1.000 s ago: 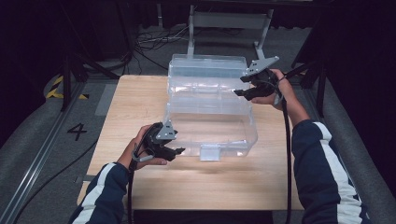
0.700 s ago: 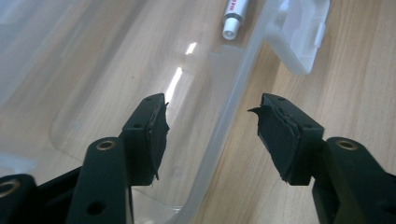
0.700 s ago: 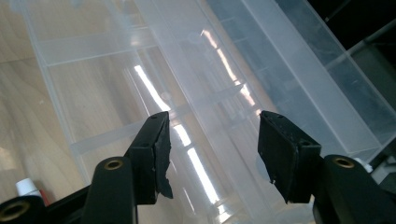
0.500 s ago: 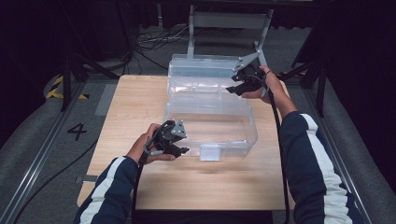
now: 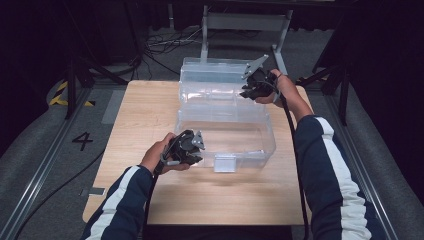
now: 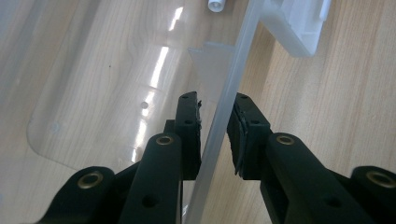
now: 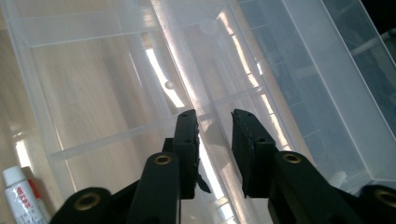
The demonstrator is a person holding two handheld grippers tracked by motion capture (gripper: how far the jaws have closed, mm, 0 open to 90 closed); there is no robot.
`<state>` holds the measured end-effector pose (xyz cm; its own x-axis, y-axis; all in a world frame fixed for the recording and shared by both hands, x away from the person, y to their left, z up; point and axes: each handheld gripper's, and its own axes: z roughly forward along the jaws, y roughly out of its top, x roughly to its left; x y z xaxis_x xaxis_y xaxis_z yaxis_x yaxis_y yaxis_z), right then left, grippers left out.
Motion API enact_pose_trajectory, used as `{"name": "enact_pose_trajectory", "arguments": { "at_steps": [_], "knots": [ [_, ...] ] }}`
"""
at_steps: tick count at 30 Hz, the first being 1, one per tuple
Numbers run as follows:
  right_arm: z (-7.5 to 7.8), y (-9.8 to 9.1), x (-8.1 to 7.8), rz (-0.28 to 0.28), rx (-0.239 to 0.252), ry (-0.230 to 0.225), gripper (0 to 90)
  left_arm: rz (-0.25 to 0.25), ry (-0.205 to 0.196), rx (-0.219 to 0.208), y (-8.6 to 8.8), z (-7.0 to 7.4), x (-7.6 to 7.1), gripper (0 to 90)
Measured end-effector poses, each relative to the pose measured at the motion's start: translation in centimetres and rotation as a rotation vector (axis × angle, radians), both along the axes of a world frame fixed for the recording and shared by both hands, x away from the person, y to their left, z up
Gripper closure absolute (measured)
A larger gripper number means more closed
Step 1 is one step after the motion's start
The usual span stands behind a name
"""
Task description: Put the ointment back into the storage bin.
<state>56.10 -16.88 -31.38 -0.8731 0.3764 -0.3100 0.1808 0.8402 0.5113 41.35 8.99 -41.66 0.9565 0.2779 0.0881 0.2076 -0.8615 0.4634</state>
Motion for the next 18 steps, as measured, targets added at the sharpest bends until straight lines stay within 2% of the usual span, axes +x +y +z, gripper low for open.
{"name": "enact_pose_trajectory", "arguments": {
  "at_steps": [7, 18],
  "knots": [
    [0.6, 0.8, -0.1, 0.074, -0.051, 0.022, 82.9, 0.007, -0.014, -0.006, 0.0, -0.1, -0.1, 74.8],
    [1.1, 0.6, -0.5, 0.155, -0.088, 0.037, 88.1, 0.027, -0.004, -0.014, 0.0, -0.2, -0.2, 72.9]
  ]
}}
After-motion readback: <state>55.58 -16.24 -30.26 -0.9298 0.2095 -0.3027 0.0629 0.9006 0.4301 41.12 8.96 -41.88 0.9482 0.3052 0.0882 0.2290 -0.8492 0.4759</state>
